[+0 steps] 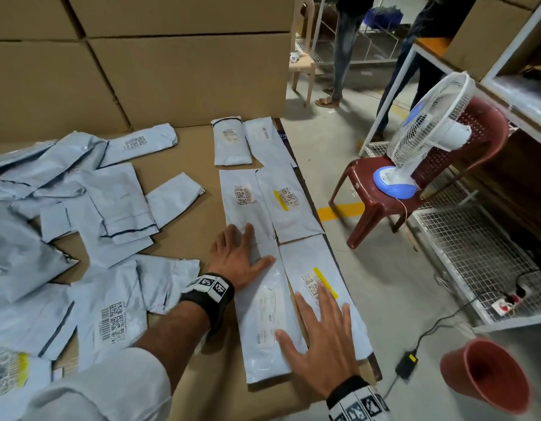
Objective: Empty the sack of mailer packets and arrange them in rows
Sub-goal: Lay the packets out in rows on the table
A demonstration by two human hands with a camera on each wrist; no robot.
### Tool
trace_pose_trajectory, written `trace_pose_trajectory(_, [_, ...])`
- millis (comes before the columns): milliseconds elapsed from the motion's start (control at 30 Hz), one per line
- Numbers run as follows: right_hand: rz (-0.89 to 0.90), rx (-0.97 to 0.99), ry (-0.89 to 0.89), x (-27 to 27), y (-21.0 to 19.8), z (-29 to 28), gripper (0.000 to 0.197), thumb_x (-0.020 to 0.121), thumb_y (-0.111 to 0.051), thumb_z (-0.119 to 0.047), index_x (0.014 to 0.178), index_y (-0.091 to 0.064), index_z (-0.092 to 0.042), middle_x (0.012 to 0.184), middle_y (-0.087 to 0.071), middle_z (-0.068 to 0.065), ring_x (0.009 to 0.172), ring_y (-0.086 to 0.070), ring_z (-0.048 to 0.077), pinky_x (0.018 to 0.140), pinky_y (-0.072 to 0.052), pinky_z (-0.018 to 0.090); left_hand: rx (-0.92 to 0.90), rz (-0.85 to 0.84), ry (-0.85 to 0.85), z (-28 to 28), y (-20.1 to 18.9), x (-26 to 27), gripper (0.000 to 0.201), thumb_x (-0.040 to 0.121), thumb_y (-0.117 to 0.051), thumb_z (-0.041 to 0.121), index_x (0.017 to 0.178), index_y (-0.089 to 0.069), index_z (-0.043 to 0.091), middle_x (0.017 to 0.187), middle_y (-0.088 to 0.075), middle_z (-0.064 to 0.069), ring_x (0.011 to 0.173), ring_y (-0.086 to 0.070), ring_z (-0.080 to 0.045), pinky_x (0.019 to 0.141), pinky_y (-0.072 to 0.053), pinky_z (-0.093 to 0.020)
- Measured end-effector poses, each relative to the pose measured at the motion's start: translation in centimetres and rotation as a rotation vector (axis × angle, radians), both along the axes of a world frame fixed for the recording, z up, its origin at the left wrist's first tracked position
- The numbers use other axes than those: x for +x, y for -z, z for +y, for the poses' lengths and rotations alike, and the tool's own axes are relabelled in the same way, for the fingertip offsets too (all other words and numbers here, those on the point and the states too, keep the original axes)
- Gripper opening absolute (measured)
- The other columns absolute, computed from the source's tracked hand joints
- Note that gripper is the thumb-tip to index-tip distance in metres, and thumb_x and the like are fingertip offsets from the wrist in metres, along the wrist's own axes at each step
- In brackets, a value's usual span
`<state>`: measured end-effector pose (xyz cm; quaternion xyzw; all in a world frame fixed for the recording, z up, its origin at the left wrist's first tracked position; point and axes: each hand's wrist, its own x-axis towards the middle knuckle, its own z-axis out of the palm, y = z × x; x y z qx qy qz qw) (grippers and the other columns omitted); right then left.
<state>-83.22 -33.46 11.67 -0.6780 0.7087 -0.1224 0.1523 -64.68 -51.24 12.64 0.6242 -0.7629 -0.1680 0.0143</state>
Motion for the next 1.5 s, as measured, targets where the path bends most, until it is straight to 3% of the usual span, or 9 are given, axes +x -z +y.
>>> trace_pose_trajectory(200, [-0.05, -0.039, -0.015, 0.2, -0.4, -0.8, 0.084, 0.085, -0.028, -0.085, 0.152, -0.04, -0.035, 0.166, -0.022, 0.006, 0.152, -0.022, 0.027, 0.119, -0.019, 0.064, 0.055, -0.002, 0.018, 0.0, -1.3, 0.7, 0.098, 0.08, -0.031, 0.085, 0.155, -0.003, 0.029, 0.156, -0.01, -0.008, 0.142, -0.016, -0.036, 0.117, -0.017, -0.049])
trace_pose_trajectory(367, [-0.119, -0.125, -0.098, 2.8, -3.0, -3.4, 0.072, 0.089, -0.042, -0.069, 0.152, -0.038, -0.035, 0.167, -0.018, 0.003, 0.155, -0.011, 0.021, 0.125, -0.01, 0.049, 0.0, 0.012, -0.194, -2.2, -3.6, 5.7, 0.087, 0.086, -0.042, 0.074, 0.154, -0.016, 0.026, 0.16, -0.013, -0.015, 0.145, -0.019, -0.037, 0.116, -0.02, -0.051])
trace_pose_trajectory(500, [-0.141, -0.108, -0.242, 6.6, -4.3, -7.3, 0.069, 0.09, -0.042, -0.063, 0.152, -0.038, -0.032, 0.166, -0.019, 0.008, 0.155, -0.012, 0.025, 0.125, -0.014, 0.045, -0.021, -0.184, -0.31, -5.6, -4.6, 13.6, 0.09, 0.084, -0.055, 0.065, 0.153, -0.017, 0.023, 0.16, -0.014, -0.017, 0.144, -0.02, -0.036, 0.115, -0.023, -0.046])
trace_pose_trajectory(667, [-0.048, 0.022, -0.345, 12.0, -5.3, -12.9, 0.079, 0.084, -0.038, -0.065, 0.154, -0.035, -0.026, 0.165, -0.021, 0.01, 0.153, -0.017, 0.027, 0.123, -0.02, 0.039, 0.042, -0.32, -0.188, -7.9, -4.4, 21.3, 0.093, 0.071, -0.058, 0.075, 0.146, -0.029, 0.028, 0.152, -0.027, -0.012, 0.137, -0.031, -0.037, 0.112, -0.031, -0.046])
trace_pose_trajectory(833, [0.006, 0.142, -0.393, 19.0, -5.0, -20.0, 0.076, 0.092, -0.055, -0.045, 0.157, -0.026, -0.023, 0.161, -0.027, 0.006, 0.145, -0.031, 0.029, 0.117, -0.033, 0.04, -0.054, -0.325, -0.066, -7.8, -3.5, 25.1, 0.086, 0.068, -0.051, 0.083, 0.136, -0.043, 0.031, 0.147, -0.033, -0.01, 0.13, -0.039, -0.035, 0.104, -0.037, -0.045])
trace_pose_trajectory(1000, [0.038, 0.271, -0.28, 25.5, -4.3, -24.7, 0.077, 0.096, -0.054, -0.045, 0.16, -0.012, -0.03, 0.166, -0.009, 0.01, 0.148, -0.021, 0.033, 0.118, -0.029, 0.044, -0.174, -0.317, 0.031, -7.3, -2.5, 28.1, 0.085, 0.066, -0.031, 0.087, 0.126, -0.049, 0.03, 0.135, -0.042, -0.006, 0.117, -0.048, -0.031, 0.09, -0.044, -0.042])
trace_pose_trajectory(1167, [0.021, 0.204, 0.062, 29.1, -3.5, -27.2, 0.07, 0.097, -0.053, -0.048, 0.156, -0.024, -0.025, 0.16, -0.014, 0.024, 0.144, -0.027, 0.041, 0.112, -0.031, 0.047, -0.247, -0.285, 0.026, -7.0, -2.0, 31.3, 0.075, 0.069, -0.038, 0.088, 0.118, -0.056, 0.033, 0.119, -0.051, -0.001, 0.107, -0.053, -0.027, 0.085, -0.046, -0.04])
trace_pose_trajectory(1367, [-0.173, 0.124, 0.152, 30.4, -2.7, -28.3, 0.059, 0.089, -0.067, -0.036, 0.144, -0.046, -0.031, 0.16, -0.008, 0.026, 0.145, -0.025, 0.043, 0.116, -0.034, 0.04, -0.257, -0.341, -0.037, -8.0, -2.9, 33.2, 0.04, 0.07, -0.061, 0.053, 0.089, -0.062, 0.017, 0.095, -0.052, -0.01, 0.086, -0.054, -0.033, 0.071, -0.043, -0.04])
trace_pose_trajectory(1500, [-0.241, 0.069, 0.117, 30.2, -3.1, -28.6, 0.053, 0.086, -0.071, -0.02, 0.137, -0.057, -0.023, 0.155, -0.013, 0.018, 0.138, -0.038, 0.035, 0.116, -0.032, 0.029, -0.3, -0.004, 0.11, -8.6, -3.0, 31.2, 0.039, 0.086, -0.057, 0.049, 0.111, -0.059, 0.02, 0.112, -0.054, -0.006, 0.098, -0.054, -0.028, 0.077, -0.049, -0.039])
